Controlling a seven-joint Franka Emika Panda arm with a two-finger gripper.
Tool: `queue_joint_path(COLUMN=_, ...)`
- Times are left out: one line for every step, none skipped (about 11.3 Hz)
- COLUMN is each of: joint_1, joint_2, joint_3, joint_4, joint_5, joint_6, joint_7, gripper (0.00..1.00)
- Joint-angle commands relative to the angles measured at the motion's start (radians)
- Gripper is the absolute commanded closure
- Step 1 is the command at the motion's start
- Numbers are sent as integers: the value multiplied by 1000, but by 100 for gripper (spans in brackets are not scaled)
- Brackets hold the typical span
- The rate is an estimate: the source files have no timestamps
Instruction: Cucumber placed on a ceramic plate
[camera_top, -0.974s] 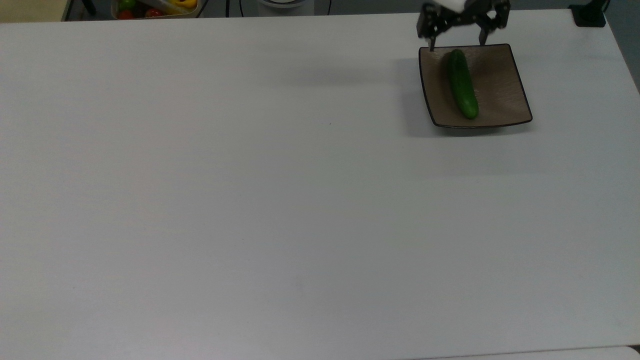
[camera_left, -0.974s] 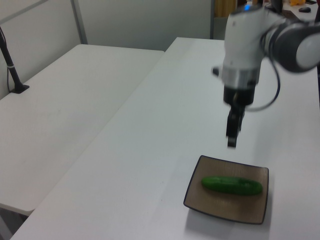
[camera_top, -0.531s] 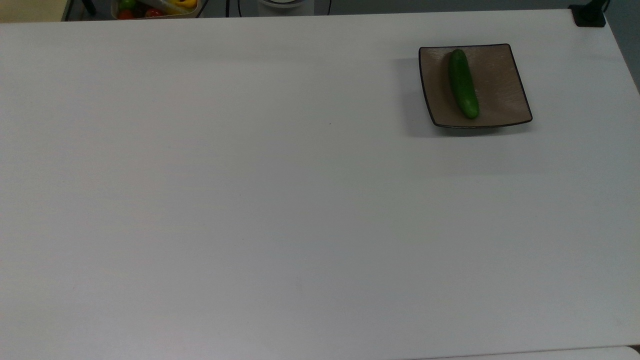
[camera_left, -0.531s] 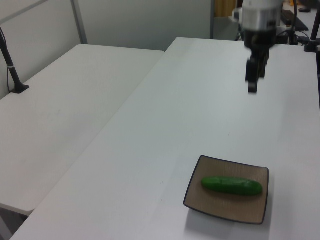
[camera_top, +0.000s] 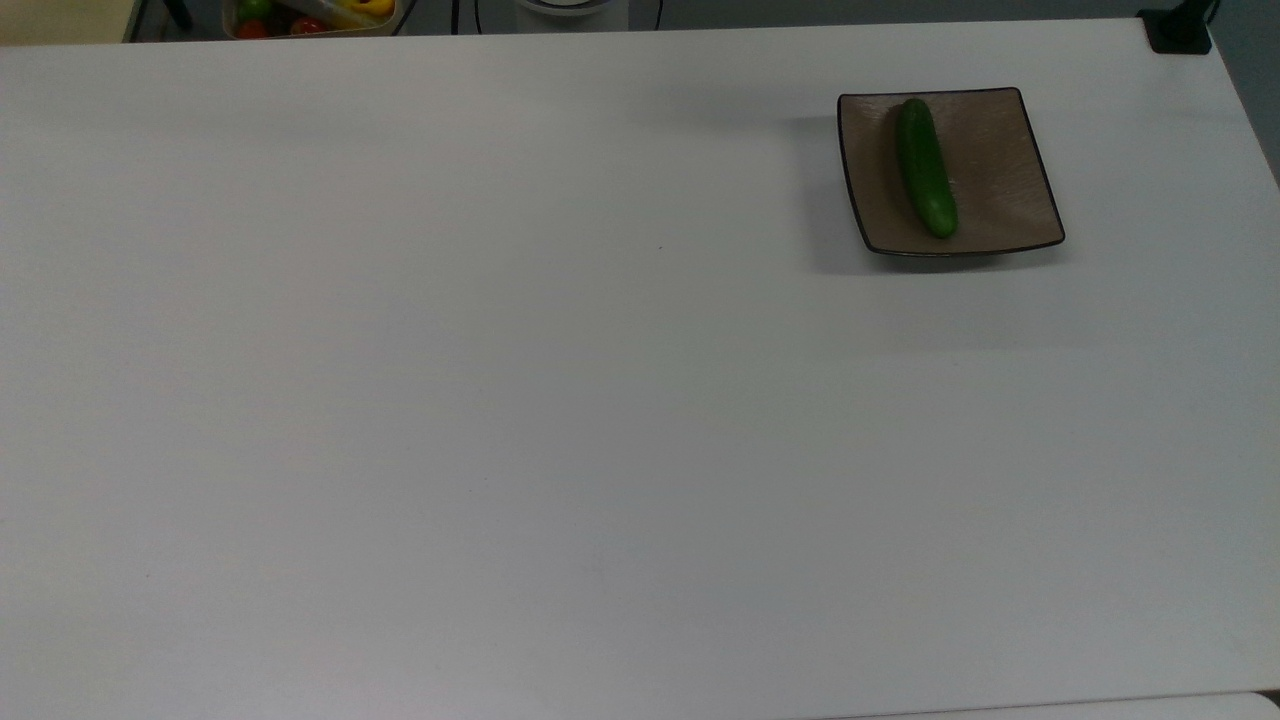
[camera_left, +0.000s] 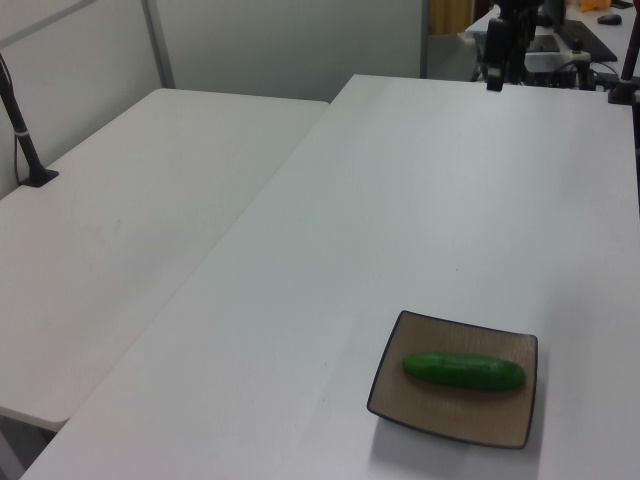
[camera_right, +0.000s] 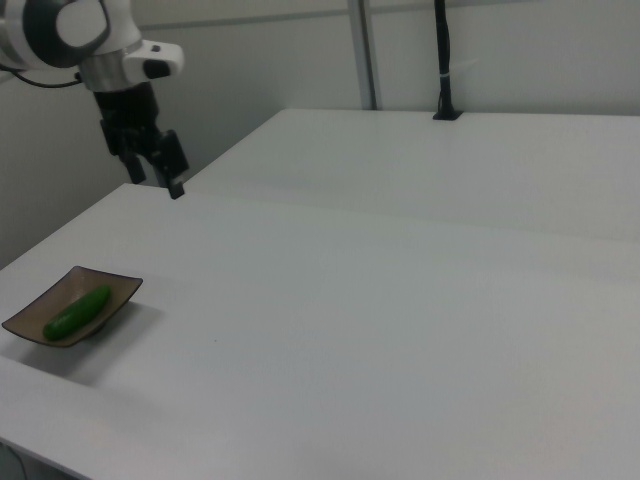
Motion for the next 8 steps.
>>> queue_joint_path(joint_1=-8, joint_2=21, joint_3=-58, joint_4=4, joint_5=0, joint_6=34, joint_7=-199, gripper=0)
queue_joint_path(joint_1=-29, joint_2=29, joint_3=-59, joint_4=-1, joint_5=3, joint_6=73, joint_7=-240, gripper=0)
queue_joint_path(joint_1=-40, joint_2=55, joint_3=-58, joint_4=-4, joint_5=5, joint_6=102, joint_7=-286, gripper=0)
queue_joint_path(joint_1=-60, joint_2=66, joint_3=-58, joint_4=-4, joint_5=8, joint_6=136, joint_7=-329, gripper=0)
queue_joint_path(joint_1=-66, joint_2=67, joint_3=-56, joint_4=-4, joint_5=11, joint_6=174, joint_7=-347, gripper=0)
queue_joint_path(joint_1=-72, joint_2=67, joint_3=-58, joint_4=-7, joint_5=25, joint_6=180, joint_7=-350, gripper=0)
queue_joint_path(joint_1=-74, joint_2=63, joint_3=-58, joint_4=-7, joint_5=28, joint_6=173, joint_7=-351, gripper=0)
queue_joint_path(joint_1=-74, joint_2=61, joint_3=-58, joint_4=-7, joint_5=28, joint_6=170, joint_7=-353, gripper=0)
